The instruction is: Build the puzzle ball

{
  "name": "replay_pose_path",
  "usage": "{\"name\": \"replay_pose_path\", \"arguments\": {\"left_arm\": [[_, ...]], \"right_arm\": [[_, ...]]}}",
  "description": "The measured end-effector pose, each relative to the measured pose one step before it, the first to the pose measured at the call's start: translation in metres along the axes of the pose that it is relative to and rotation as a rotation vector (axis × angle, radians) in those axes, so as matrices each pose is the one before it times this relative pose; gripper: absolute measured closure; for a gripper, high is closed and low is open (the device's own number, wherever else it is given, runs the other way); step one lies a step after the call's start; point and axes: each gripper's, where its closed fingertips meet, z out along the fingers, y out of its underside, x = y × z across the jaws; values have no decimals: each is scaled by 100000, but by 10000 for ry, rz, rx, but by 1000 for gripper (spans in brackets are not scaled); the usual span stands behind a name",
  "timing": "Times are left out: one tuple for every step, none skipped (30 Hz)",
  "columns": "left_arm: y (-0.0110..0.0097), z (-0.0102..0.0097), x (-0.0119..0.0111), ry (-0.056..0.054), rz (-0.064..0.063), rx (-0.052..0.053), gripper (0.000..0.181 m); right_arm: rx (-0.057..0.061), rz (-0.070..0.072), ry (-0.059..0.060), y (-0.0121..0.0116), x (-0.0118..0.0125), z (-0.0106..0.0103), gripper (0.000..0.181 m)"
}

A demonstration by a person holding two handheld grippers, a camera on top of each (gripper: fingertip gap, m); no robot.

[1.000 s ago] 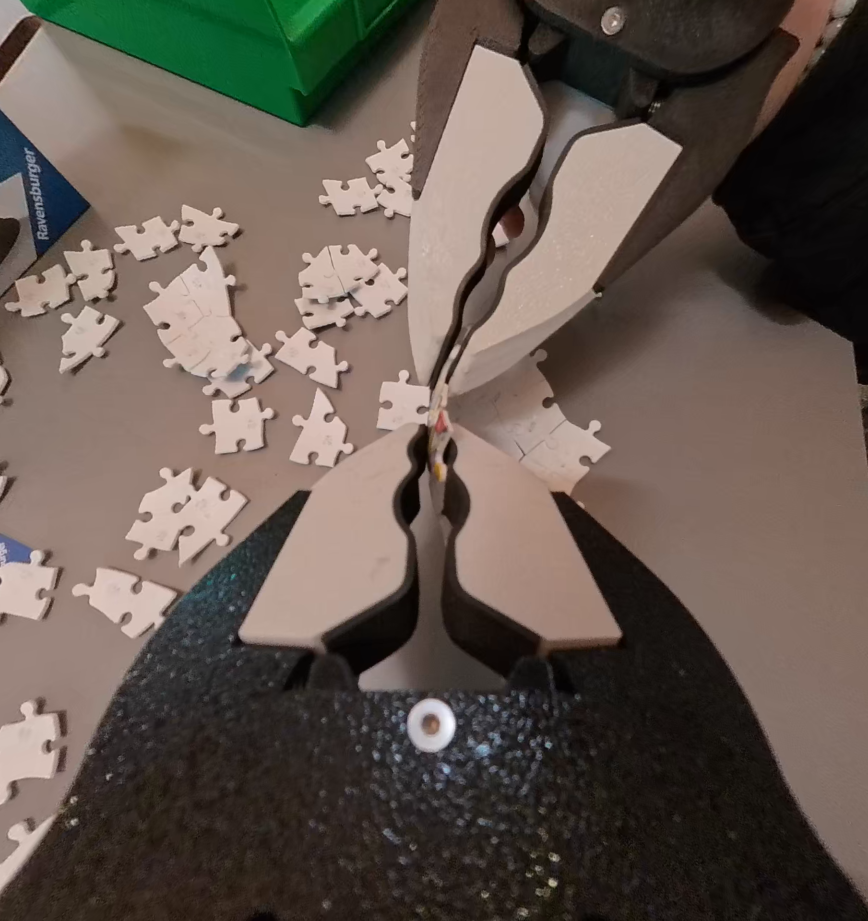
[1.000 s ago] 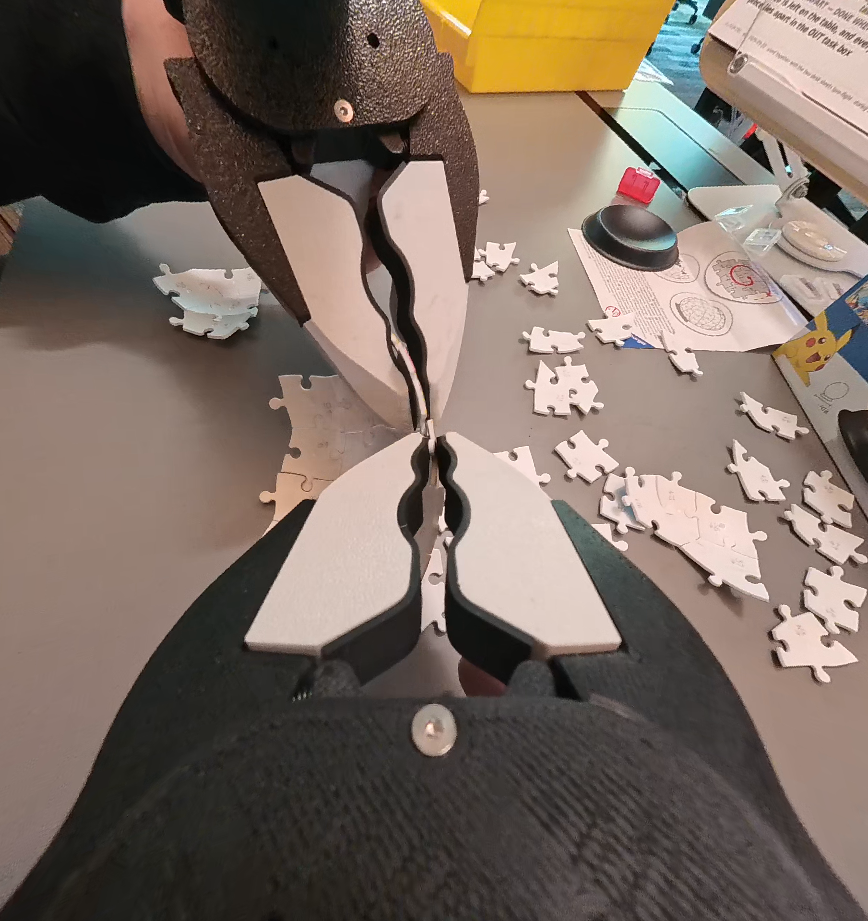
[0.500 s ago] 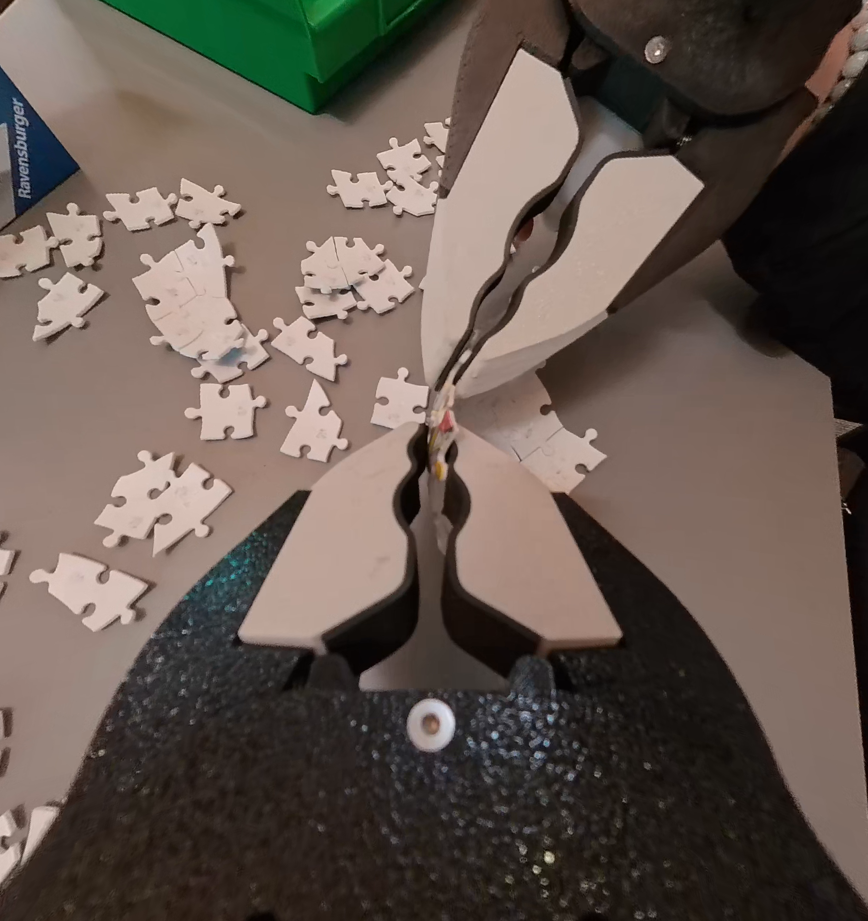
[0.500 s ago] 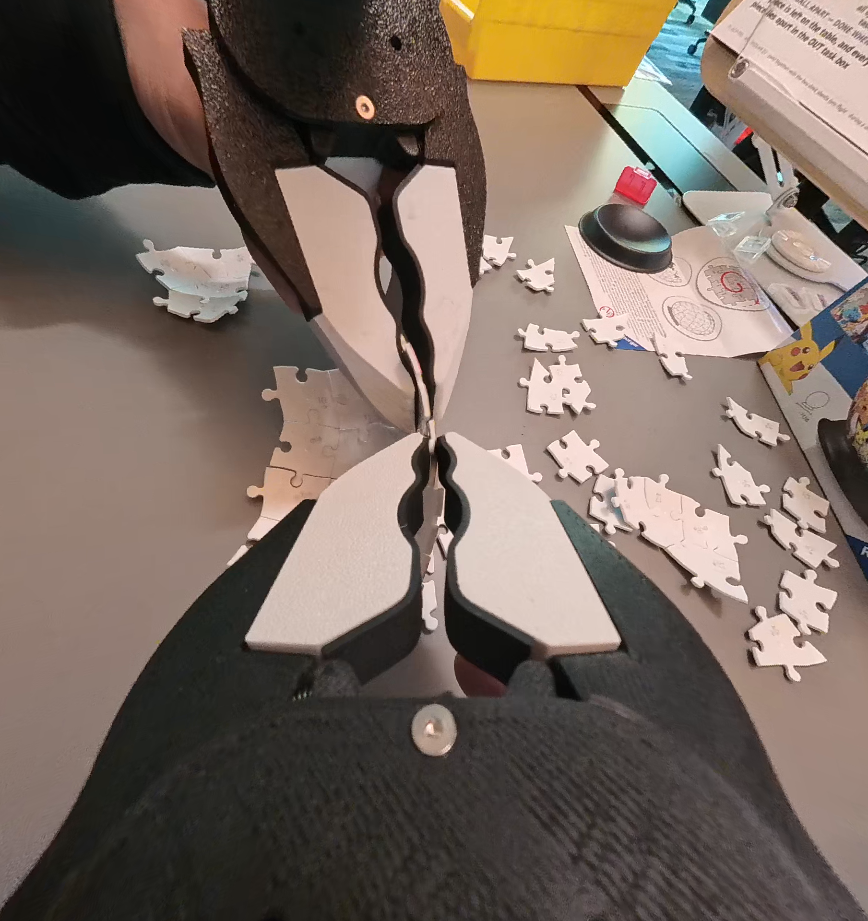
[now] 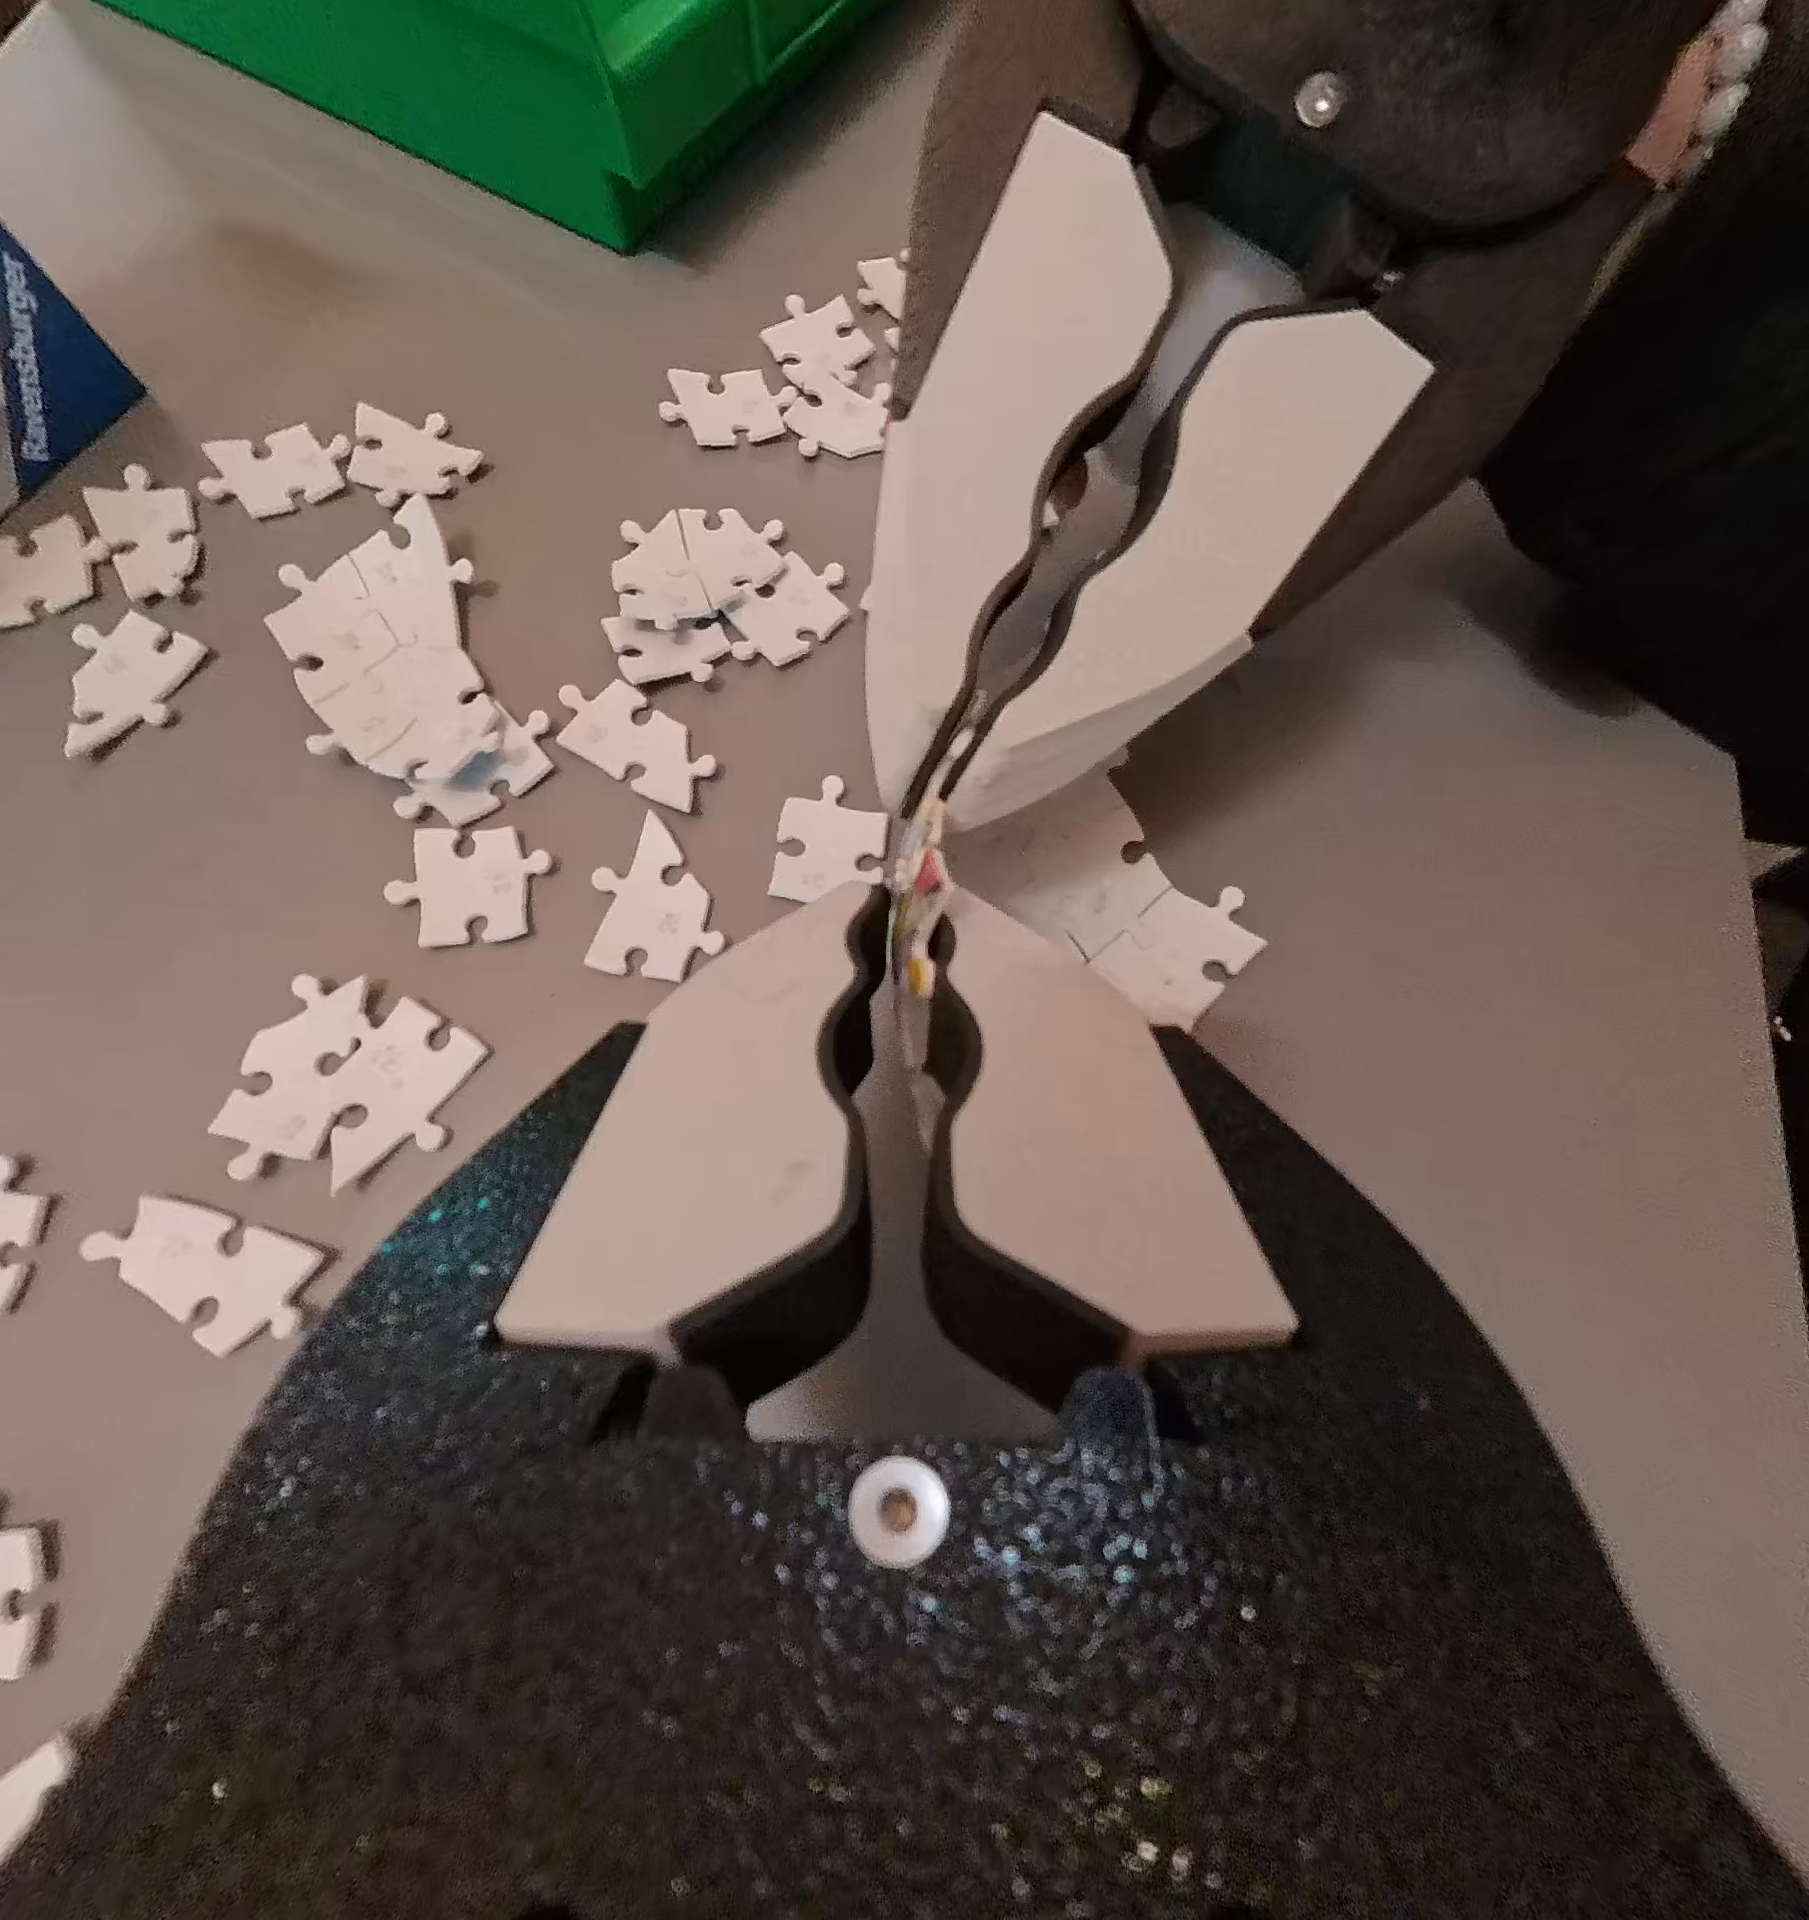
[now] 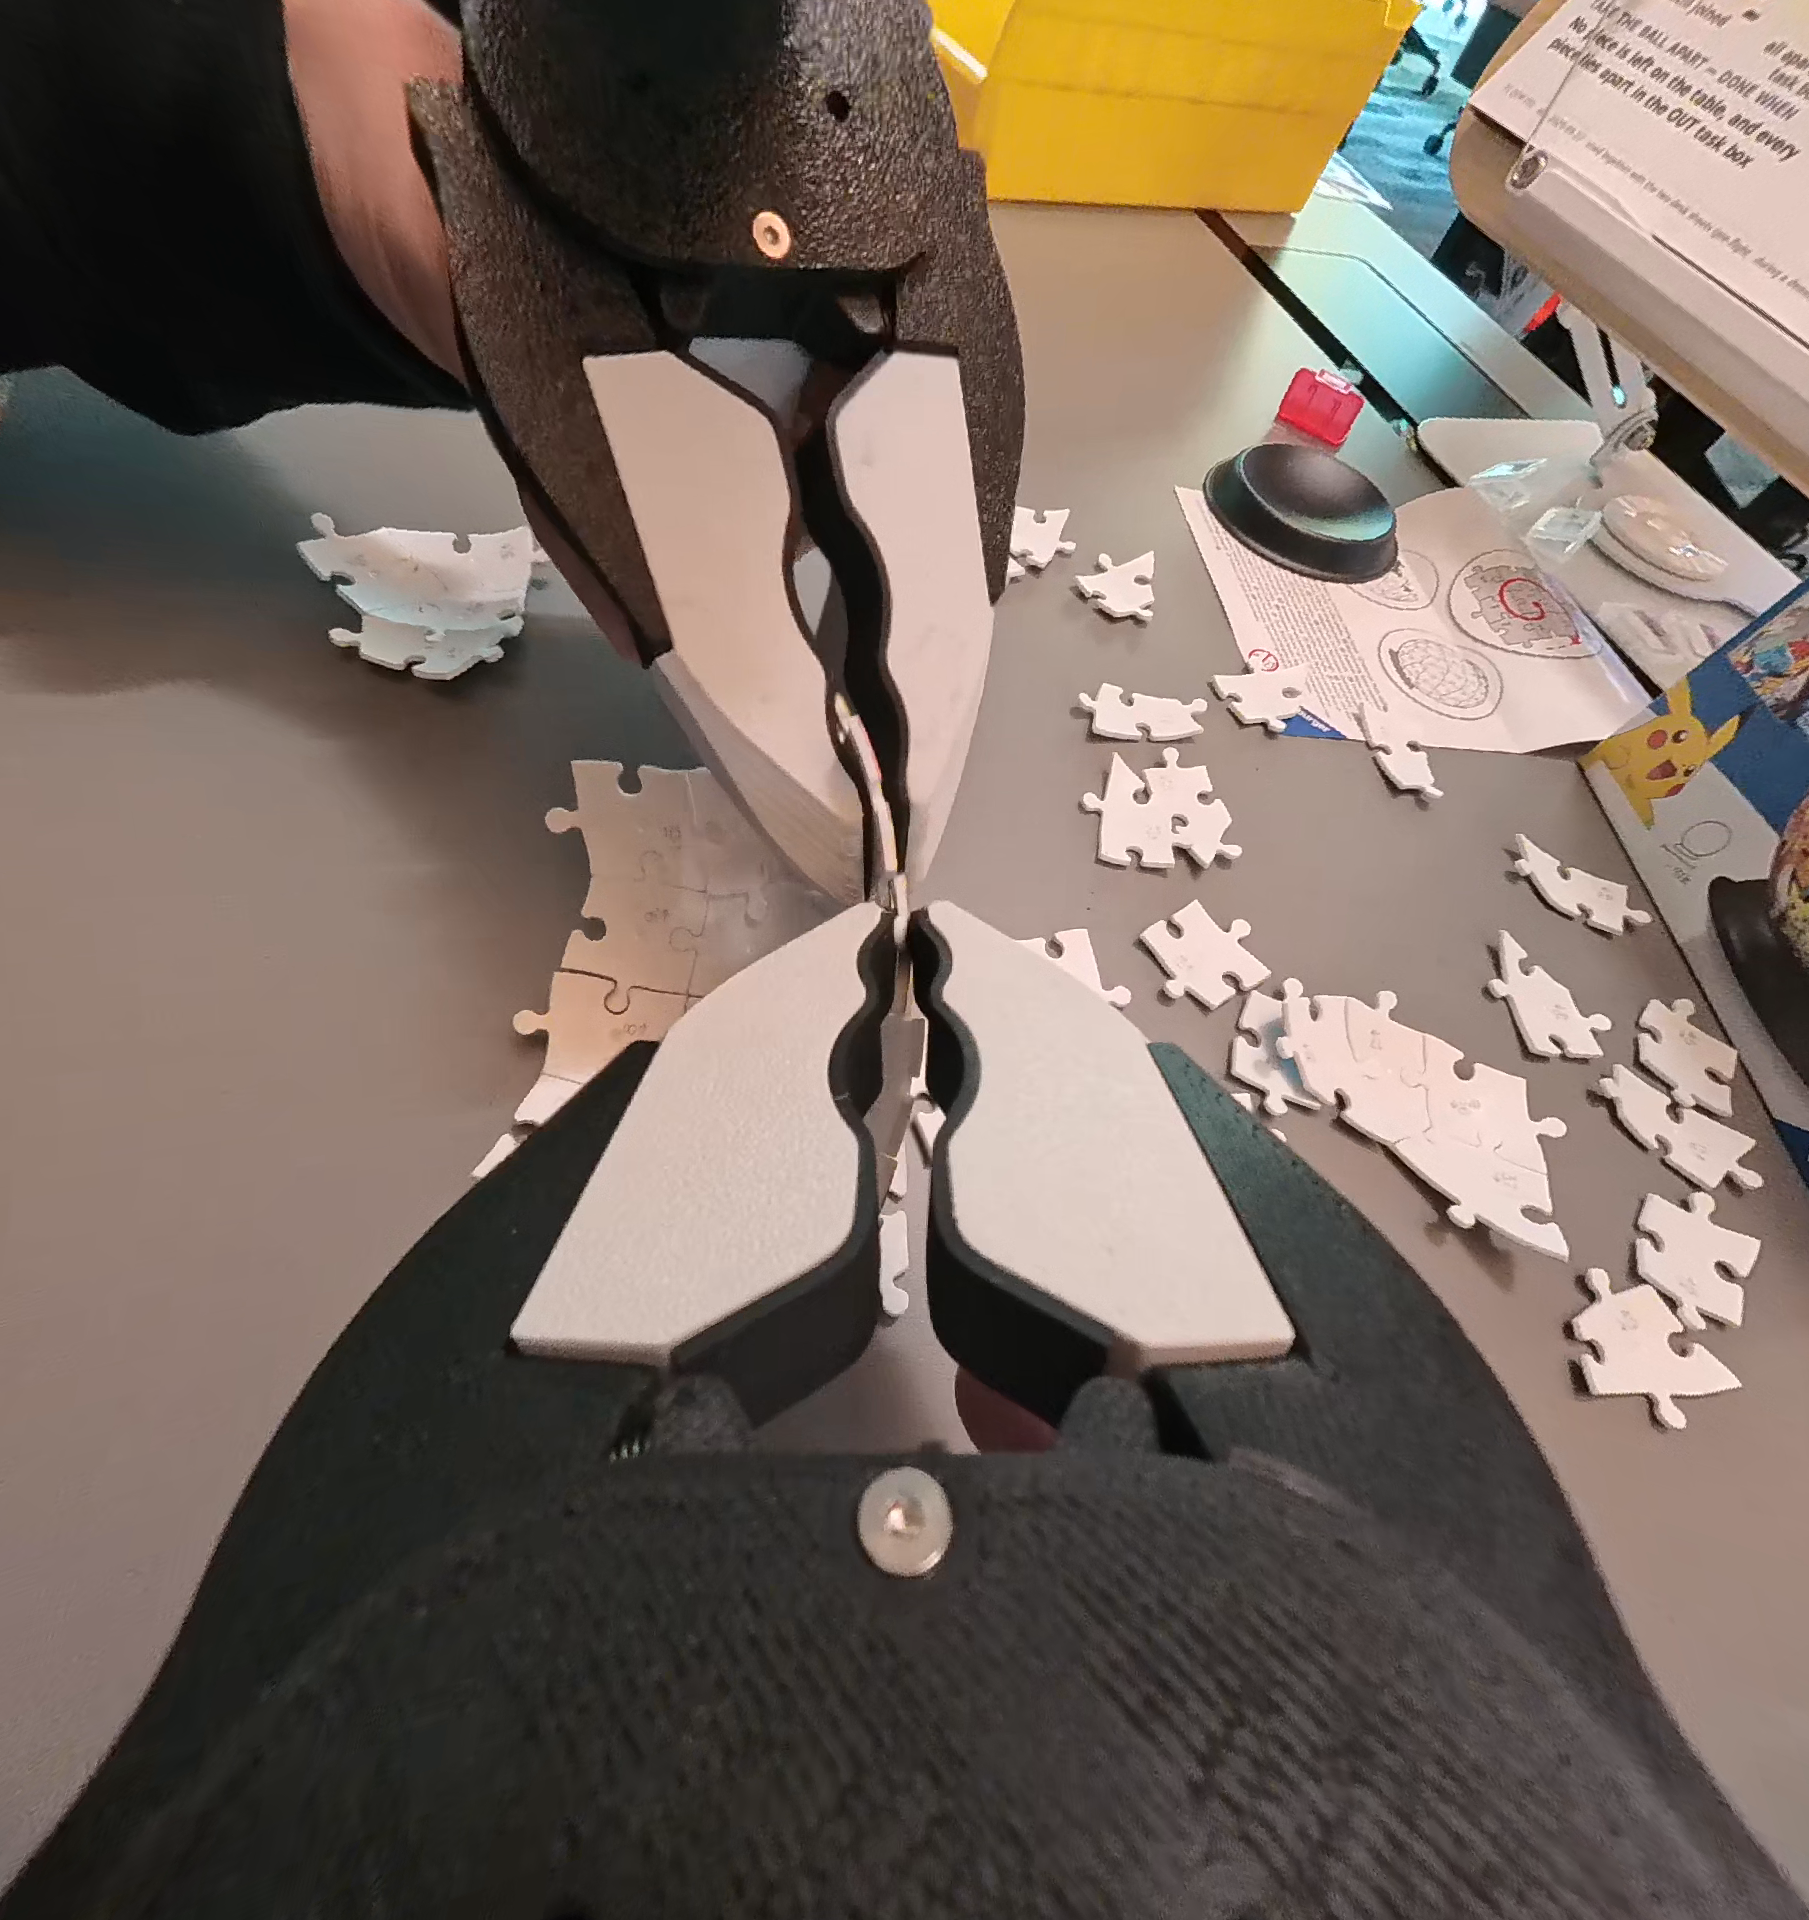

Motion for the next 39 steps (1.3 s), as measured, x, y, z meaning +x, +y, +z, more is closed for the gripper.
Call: {"name": "replay_pose_path", "arguments": {"left_arm": [[-10,17,44,-27,140,-49,177],[-25,2,22,-2,35,-38,177],[-32,14,11,0,-14,-7,177],[-50,17,9,-14,20,33,178],[-49,18,27,-8,26,51,178],[-64,16,27,2,10,37,178],[-31,25,-15,-12,6,14,178],[-3,36,-27,-19,0,-1,178],[26,42,-60,-20,-7,5,178],[37,44,-75,-25,-13,6,178],[51,29,-39,3,-13,21,178],[4,17,5,32,-13,45,178],[-2,-4,17,17,0,43,178],[-6,-10,17,-5,27,20,178],[-10,-16,20,-8,50,15,178],[-41,-16,37,3,49,23,178],[-49,-27,43,6,57,28,178],[-65,-26,28,-1,81,30,178],[-43,-33,7,-13,85,23,178],[-33,-20,8,-6,60,13,178],[-9,-8,-3,-1,30,3,178],[6,4,5,-1,19,3,178],[1,0,-4,0,13,16,178],[-30,6,6,4,7,33,178],[-26,-18,11,-1,10,35,178],[-46,-23,-6,-14,13,34,178],[-48,-27,-18,-21,14,40,178],[-60,-28,16,2,24,39,178],[-71,-23,43,19,31,48,178],[-120,-6,20,1,23,63,178],[-121,-5,11,-23,28,45,178],[-78,14,-16,-45,56,3,178],[-28,18,-20,-58,75,-35,178],[-9,22,-29,-66,70,-33,178],[-11,10,-17,-37,40,-17,178],[-27,-2,9,-12,12,1,178],[-49,-19,-5,-20,9,15,178],[-34,-25,-1,-20,19,0,178],[-5,-4,19,-15,28,-28,178]], "right_arm": [[28,-9,-34,-17,-43,-42,179],[11,-21,-9,3,-22,-58,179],[26,31,-8,-8,2,-42,179],[25,3,-3,15,27,-42,179],[29,-85,19,3,22,-64,179],[29,-89,1,-21,-26,-72,178],[17,-40,-29,-4,-62,-70,177],[22,-33,-27,-16,-29,-40,175],[31,-68,3,-14,-4,-10,174],[73,-53,33,-81,54,-14,173],[160,12,49,-234,95,-30,172],[172,36,32,-259,78,-21,172],[88,23,18,-136,61,-15,170],[-6,4,70,12,112,24,167],[-81,-20,27,146,37,49,165],[-117,-21,-50,200,-86,67,165],[-114,-19,-107,189,-181,73,163],[-148,-34,-92,220,-163,65,162],[-158,-16,-58,242,-103,70,161],[-130,-15,-12,201,-31,81,159],[-37,-17,-56,70,-87,74,159],[52,-4,-113,-58,-174,71,162],[97,27,-80,-115,-101,55,165],[86,48,9,-87,42,39,166],[77,41,16,-99,58,33,167],[47,25,32,-66,74,-6,169],[19,-12,54,-28,97,-20,170],[40,5,36,-69,56,-24,171],[29,20,-13,-50,-2,-60,172],[45,23,34,-48,66,-93,173],[54,32,32,-73,86,-120,175],[25,23,7,-49,42,-95,175],[-49,-36,25,1,14,-40,175],[-96,-109,69,34,46,-1,175],[-89,-93,65,15,42,0,175],[-59,-52,15,-2,-6,-4,175],[-3,-50,13,-38,3,-34,175],[30,-43,27,-45,18,-37,175],[10,-35,1,-32,-16,-23,175]]}}
